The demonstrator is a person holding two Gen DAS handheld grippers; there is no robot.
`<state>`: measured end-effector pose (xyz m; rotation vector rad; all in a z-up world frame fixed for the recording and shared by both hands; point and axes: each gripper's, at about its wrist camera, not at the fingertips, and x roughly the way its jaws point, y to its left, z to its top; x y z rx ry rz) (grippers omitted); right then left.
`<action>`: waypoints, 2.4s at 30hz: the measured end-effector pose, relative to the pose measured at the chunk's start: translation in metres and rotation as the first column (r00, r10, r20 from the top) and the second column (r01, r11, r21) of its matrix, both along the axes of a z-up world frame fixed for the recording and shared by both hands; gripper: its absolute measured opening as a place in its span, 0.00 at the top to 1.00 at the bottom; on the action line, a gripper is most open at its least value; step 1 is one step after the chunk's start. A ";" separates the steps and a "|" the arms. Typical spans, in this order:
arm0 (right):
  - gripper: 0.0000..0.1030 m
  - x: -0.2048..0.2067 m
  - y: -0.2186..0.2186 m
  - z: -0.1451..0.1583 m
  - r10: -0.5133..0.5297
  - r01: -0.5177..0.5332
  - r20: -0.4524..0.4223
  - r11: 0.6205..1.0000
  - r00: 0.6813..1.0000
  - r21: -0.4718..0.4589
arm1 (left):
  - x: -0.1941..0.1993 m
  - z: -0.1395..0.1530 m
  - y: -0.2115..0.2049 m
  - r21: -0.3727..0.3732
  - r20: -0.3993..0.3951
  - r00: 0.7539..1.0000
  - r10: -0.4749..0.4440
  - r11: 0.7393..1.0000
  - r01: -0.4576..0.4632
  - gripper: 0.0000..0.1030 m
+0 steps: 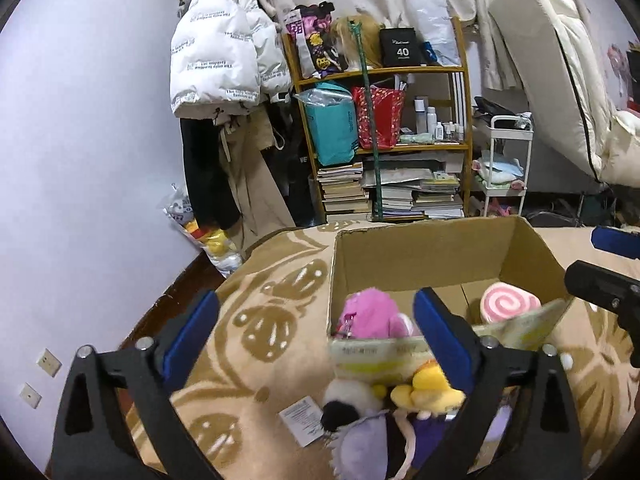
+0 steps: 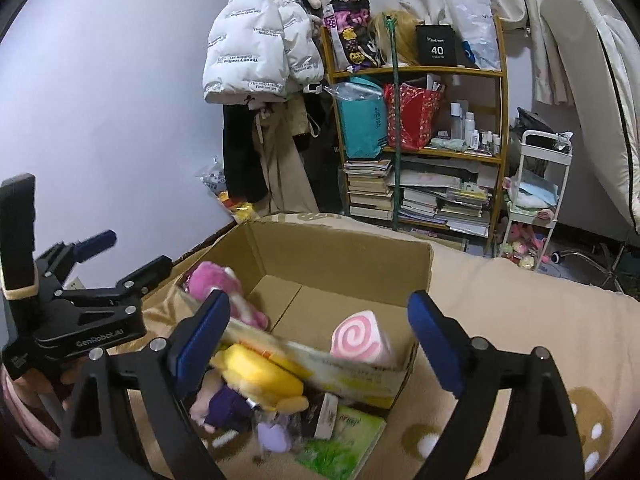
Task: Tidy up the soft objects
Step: 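Open both tools and lift them away from the box, then grasp the white-haired doll with the left tool while the right tool grasps the yellow dog plush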
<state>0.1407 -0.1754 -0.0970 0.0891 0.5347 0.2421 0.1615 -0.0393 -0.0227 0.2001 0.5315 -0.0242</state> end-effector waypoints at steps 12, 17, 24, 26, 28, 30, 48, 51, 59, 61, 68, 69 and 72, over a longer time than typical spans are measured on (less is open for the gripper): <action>0.00 -0.045 0.010 0.005 -0.014 0.014 0.003 1.000 1.000 -0.018 | -0.050 0.006 0.020 -0.030 -0.082 0.997 -0.011 1.000 0.008 0.02; 0.00 -0.061 0.014 -0.001 -0.008 0.007 -0.017 1.000 1.000 -0.016 | -0.066 0.000 0.028 -0.026 -0.113 0.994 0.005 1.000 -0.008 0.02; 0.00 -0.073 0.018 -0.007 -0.007 0.006 -0.027 1.000 1.000 -0.024 | -0.067 -0.003 0.037 -0.066 -0.158 0.987 0.001 0.998 -0.011 0.02; 0.00 -0.071 0.017 -0.009 -0.005 0.004 -0.035 1.000 0.999 -0.028 | -0.066 -0.007 0.036 -0.065 -0.172 0.985 -0.002 0.998 -0.010 0.02; 0.00 -0.071 0.017 -0.012 -0.007 0.006 -0.043 0.999 0.999 -0.034 | -0.063 -0.012 0.035 -0.066 -0.192 0.981 -0.005 0.998 -0.008 0.02; 0.00 -0.069 0.018 -0.016 -0.010 0.009 -0.051 0.999 0.999 -0.033 | -0.060 -0.016 0.034 -0.073 -0.209 0.978 -0.008 0.997 -0.008 0.02; 0.00 -0.031 0.014 -0.048 -0.027 0.025 -0.129 1.000 0.991 -0.017 | -0.028 -0.058 0.022 -0.096 -0.347 0.936 -0.065 0.995 0.034 0.02; 0.00 -0.027 0.015 -0.056 -0.013 0.011 -0.164 1.000 0.986 -0.013 | -0.023 -0.067 0.020 -0.098 -0.374 0.924 -0.076 0.994 0.043 0.02; 0.08 -0.011 0.019 -0.067 0.026 -0.017 -0.187 0.999 0.982 0.046 | -0.007 -0.085 0.017 -0.125 -0.439 0.893 -0.103 0.991 0.053 0.02; 0.09 -0.005 0.020 -0.071 0.031 -0.019 -0.204 0.998 0.978 0.062 | -0.003 -0.092 0.017 -0.145 -0.466 0.878 -0.112 0.988 0.049 0.02; 0.11 0.010 0.027 -0.087 0.037 -0.021 -0.246 0.997 0.969 0.067 | 0.005 -0.110 0.013 -0.162 -0.520 0.844 -0.130 0.985 0.052 0.02; 0.11 0.012 0.026 -0.088 0.036 -0.020 -0.251 0.997 0.967 0.069 | 0.006 -0.113 0.012 -0.161 -0.531 0.836 -0.135 0.985 0.057 0.02; 0.11 0.014 0.024 -0.092 0.034 -0.012 -0.251 0.996 0.967 0.089 | 0.007 -0.120 0.008 -0.152 -0.549 0.824 -0.140 0.986 0.067 0.02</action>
